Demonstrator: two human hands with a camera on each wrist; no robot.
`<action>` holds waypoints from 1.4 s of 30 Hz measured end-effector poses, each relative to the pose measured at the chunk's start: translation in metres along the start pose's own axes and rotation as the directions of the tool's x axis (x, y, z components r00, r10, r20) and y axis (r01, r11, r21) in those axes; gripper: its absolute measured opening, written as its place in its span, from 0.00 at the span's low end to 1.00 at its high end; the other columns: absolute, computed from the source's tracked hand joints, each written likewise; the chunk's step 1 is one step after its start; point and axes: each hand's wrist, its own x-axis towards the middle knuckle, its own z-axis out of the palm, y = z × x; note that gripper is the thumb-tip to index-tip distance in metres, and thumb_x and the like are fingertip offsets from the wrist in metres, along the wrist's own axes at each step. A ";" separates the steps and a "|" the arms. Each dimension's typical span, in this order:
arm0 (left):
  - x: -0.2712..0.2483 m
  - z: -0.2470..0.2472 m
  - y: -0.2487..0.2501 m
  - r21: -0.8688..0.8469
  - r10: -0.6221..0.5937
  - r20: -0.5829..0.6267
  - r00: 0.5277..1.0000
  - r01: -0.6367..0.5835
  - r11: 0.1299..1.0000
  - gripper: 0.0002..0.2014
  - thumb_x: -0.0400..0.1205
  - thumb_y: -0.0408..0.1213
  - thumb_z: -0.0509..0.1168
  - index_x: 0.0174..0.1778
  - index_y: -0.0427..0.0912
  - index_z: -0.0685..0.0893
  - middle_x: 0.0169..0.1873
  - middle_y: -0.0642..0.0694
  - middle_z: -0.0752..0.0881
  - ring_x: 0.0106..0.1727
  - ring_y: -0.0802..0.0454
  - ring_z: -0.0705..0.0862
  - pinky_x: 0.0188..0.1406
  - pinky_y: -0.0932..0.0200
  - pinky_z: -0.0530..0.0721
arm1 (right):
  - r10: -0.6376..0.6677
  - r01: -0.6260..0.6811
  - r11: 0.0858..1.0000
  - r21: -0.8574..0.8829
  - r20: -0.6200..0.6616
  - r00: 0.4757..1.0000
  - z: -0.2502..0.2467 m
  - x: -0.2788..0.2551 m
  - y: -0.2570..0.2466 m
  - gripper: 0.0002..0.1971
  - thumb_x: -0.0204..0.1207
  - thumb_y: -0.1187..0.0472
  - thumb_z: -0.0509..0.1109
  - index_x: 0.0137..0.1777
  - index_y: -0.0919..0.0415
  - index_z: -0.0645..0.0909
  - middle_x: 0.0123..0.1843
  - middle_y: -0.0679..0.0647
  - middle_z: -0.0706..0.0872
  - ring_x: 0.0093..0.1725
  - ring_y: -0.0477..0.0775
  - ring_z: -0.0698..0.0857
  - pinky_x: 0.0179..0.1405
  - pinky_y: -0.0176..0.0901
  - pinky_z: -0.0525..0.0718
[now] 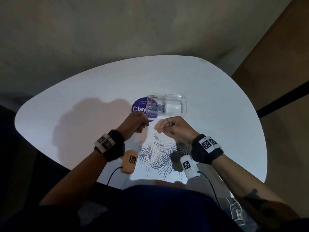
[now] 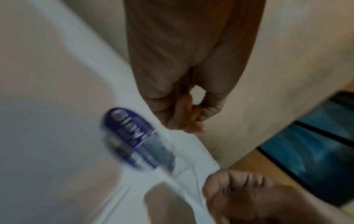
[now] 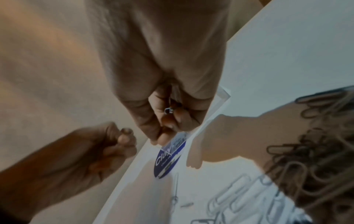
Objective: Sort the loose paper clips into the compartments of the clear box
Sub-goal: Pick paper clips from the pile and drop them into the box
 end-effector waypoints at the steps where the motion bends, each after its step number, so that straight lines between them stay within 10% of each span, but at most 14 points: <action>1: 0.007 0.003 0.012 0.071 0.031 -0.008 1.000 -0.030 0.997 0.10 0.74 0.21 0.59 0.28 0.35 0.72 0.21 0.45 0.71 0.22 0.53 0.63 0.22 0.65 0.61 | 0.014 -0.014 1.000 0.005 -0.044 0.999 0.001 0.000 -0.002 0.06 0.73 0.81 0.69 0.46 0.80 0.86 0.46 0.59 0.92 0.43 0.44 0.88 0.43 0.32 0.83; 4: 0.031 0.014 0.045 0.311 0.148 -0.072 0.986 -0.119 0.943 0.09 0.72 0.31 0.60 0.26 0.43 0.74 0.24 0.43 0.76 0.22 0.50 0.68 0.25 0.61 0.67 | 0.040 -0.045 0.998 -0.034 -0.138 0.990 0.001 0.004 -0.005 0.08 0.74 0.82 0.65 0.47 0.80 0.86 0.36 0.51 0.87 0.30 0.30 0.83 0.31 0.21 0.77; 7: 0.048 0.029 0.066 0.675 0.225 -0.043 0.973 -0.138 0.725 0.07 0.74 0.29 0.57 0.31 0.42 0.75 0.30 0.44 0.77 0.33 0.46 0.70 0.38 0.57 0.74 | 0.033 -0.056 0.989 -0.136 -0.163 0.986 -0.003 0.011 -0.010 0.08 0.74 0.77 0.67 0.46 0.75 0.89 0.39 0.53 0.89 0.41 0.40 0.86 0.37 0.25 0.80; 10: 0.058 0.041 0.072 0.777 0.228 0.060 0.972 -0.189 0.601 0.12 0.78 0.24 0.55 0.41 0.34 0.85 0.43 0.37 0.86 0.45 0.38 0.81 0.48 0.57 0.78 | 0.000 -0.032 0.976 -0.214 -0.147 0.989 -0.010 0.021 -0.024 0.07 0.75 0.73 0.68 0.45 0.73 0.89 0.43 0.57 0.92 0.45 0.49 0.86 0.51 0.43 0.84; 13: 0.065 0.035 0.067 0.786 0.195 0.139 0.971 -0.228 0.575 0.12 0.79 0.25 0.61 0.55 0.35 0.86 0.59 0.41 0.86 0.61 0.43 0.82 0.54 0.61 0.74 | -0.028 -0.014 0.968 -0.252 -0.163 0.986 -0.017 0.034 -0.041 0.06 0.74 0.72 0.71 0.41 0.67 0.90 0.38 0.50 0.90 0.39 0.44 0.83 0.45 0.39 0.81; 19: 0.050 0.001 0.044 0.612 0.501 -0.046 0.864 -0.372 0.698 0.15 0.74 0.28 0.55 0.43 0.33 0.88 0.42 0.38 0.91 0.45 0.40 0.89 0.44 0.52 0.86 | -0.065 0.001 0.909 -0.416 -0.141 0.988 -0.013 0.065 -0.073 0.11 0.76 0.73 0.66 0.46 0.67 0.91 0.42 0.54 0.88 0.42 0.50 0.84 0.47 0.43 0.81; 23: 0.019 -0.005 0.026 0.654 0.448 -0.164 0.879 -0.243 0.716 0.11 0.79 0.31 0.58 0.40 0.39 0.87 0.42 0.42 0.91 0.44 0.45 0.88 0.46 0.56 0.84 | -0.086 0.027 0.787 -0.617 -0.066 0.994 -0.001 0.080 -0.084 0.13 0.79 0.71 0.61 0.52 0.72 0.88 0.55 0.64 0.90 0.57 0.63 0.86 0.58 0.53 0.85; 29: -0.011 0.000 -0.034 0.720 0.425 0.058 0.903 -0.333 0.609 0.10 0.78 0.24 0.65 0.47 0.41 0.89 0.44 0.46 0.91 0.42 0.53 0.87 0.49 0.54 0.87 | -0.084 0.079 0.715 -0.695 0.027 0.996 0.003 0.081 -0.078 0.15 0.76 0.75 0.62 0.53 0.69 0.89 0.56 0.61 0.90 0.55 0.60 0.86 0.48 0.43 0.81; 35: -0.014 0.023 -0.061 0.876 0.308 0.224 0.925 -0.330 0.353 0.13 0.76 0.41 0.71 0.56 0.47 0.85 0.52 0.49 0.86 0.56 0.48 0.80 0.53 0.51 0.80 | -0.230 0.169 0.737 -0.655 -0.007 0.973 -0.001 0.050 -0.052 0.07 0.76 0.71 0.69 0.47 0.63 0.88 0.47 0.53 0.90 0.47 0.54 0.87 0.50 0.48 0.86; 42: -0.005 0.024 -0.072 0.872 0.406 0.271 0.873 -0.401 0.280 0.05 0.72 0.41 0.74 0.39 0.46 0.84 0.38 0.51 0.83 0.47 0.47 0.80 0.36 0.53 0.80 | -0.130 0.189 0.550 -0.814 0.141 0.981 0.020 0.000 0.012 0.06 0.75 0.56 0.76 0.40 0.54 0.82 0.46 0.47 0.87 0.47 0.53 0.83 0.46 0.47 0.82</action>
